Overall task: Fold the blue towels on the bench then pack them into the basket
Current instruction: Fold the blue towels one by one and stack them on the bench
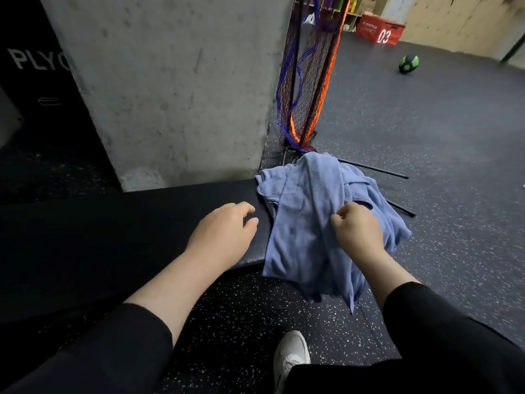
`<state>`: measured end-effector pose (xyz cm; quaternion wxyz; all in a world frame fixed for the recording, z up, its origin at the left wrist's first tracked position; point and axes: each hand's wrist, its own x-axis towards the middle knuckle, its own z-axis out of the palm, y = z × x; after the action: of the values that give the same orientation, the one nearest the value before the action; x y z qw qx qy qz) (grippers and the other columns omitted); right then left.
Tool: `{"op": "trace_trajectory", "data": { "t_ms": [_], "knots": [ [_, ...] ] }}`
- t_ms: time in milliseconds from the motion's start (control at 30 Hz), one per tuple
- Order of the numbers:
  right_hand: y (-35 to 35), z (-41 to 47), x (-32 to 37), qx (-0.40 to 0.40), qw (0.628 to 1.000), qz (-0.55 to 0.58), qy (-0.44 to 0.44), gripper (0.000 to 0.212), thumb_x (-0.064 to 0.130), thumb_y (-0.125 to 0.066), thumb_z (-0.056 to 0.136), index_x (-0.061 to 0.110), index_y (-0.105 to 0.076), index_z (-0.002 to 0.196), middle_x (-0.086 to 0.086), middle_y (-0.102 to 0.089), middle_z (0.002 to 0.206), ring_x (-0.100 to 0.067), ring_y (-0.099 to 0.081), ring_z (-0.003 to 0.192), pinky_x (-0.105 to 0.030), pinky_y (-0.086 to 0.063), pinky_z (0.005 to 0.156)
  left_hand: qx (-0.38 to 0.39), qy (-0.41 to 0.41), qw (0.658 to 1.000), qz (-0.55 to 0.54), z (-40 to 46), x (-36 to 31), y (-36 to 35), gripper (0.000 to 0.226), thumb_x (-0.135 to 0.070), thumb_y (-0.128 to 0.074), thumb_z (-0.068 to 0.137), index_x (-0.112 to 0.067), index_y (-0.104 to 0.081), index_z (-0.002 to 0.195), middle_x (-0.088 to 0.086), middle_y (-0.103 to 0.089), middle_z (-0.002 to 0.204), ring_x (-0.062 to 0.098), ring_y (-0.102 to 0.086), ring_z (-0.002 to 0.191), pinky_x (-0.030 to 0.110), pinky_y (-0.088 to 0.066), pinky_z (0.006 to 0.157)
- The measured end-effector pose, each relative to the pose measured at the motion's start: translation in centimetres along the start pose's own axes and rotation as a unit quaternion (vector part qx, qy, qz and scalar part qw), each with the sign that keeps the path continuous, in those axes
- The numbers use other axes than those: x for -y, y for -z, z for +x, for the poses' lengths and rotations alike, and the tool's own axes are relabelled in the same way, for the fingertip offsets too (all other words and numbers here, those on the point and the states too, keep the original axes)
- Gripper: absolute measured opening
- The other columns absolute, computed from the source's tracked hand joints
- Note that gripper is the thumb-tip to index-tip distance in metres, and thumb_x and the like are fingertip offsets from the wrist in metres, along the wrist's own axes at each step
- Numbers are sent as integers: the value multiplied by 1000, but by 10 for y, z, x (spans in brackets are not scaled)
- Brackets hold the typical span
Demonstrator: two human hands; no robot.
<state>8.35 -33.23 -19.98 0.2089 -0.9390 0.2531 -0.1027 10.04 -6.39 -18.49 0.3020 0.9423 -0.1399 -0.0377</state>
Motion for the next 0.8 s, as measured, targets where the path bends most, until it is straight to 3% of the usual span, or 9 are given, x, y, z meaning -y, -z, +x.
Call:
{"op": "trace_trajectory", "data": {
  "t_ms": [133,267,467,533,633,733,800],
  "knots": [
    [14,-7,31,-36,989,144,20,17,22,-56,89,16,-50,74,3,-55,69,-17,-51,67,-33,-35,61,2,3,999,-36,-4,-2,7,33,-39,-51,102,-28,-63,130,-8,-65,123,14,-59,114,38,-49,98],
    [20,-25,74,0,940,341,20,18,22,-58,95,19,-53,78,13,-44,61,-4,-37,54,-27,-33,55,14,-2,991,-136,-13,-7,16,35,-42,-54,101,-32,-60,134,-13,-63,126,5,-58,112,31,-47,101],
    [13,-43,132,102,838,534,-47,13,29,-61,95,20,-60,86,-6,-46,70,-18,-42,62,-32,-33,56,57,9,971,-231,-25,4,31,50,-50,-61,96,-38,-51,144,-23,-60,126,-7,-55,109,12,-41,90],
    [9,-48,152,137,814,560,-70,11,24,-58,100,14,-62,95,-10,-49,76,-19,-48,63,-31,-37,55,69,8,965,-255,-30,11,35,39,-50,-65,93,-40,-60,130,-26,-67,114,-8,-61,105,23,-49,95],
    [1,-59,184,181,754,627,-81,15,18,-56,101,13,-63,89,-10,-57,80,-25,-58,81,-38,-43,71,43,36,968,-244,-36,27,43,16,-46,-64,94,-31,-67,97,-17,-72,88,0,-67,82,30,-55,79],
    [-10,-68,215,215,698,679,-79,14,11,-53,102,11,-61,90,-12,-59,87,-30,-56,92,-40,-44,74,-40,78,960,-266,-38,48,58,32,-36,-59,99,-18,-58,73,-10,-57,60,3,-50,55,31,-41,58],
    [-19,-71,232,243,698,671,-58,13,12,-53,103,8,-63,97,-18,-65,102,-33,-63,100,-40,-55,81,-101,108,941,-306,-41,63,76,38,-34,-56,102,-11,-55,72,-10,-49,57,4,-43,54,29,-36,56]
  ]
}}
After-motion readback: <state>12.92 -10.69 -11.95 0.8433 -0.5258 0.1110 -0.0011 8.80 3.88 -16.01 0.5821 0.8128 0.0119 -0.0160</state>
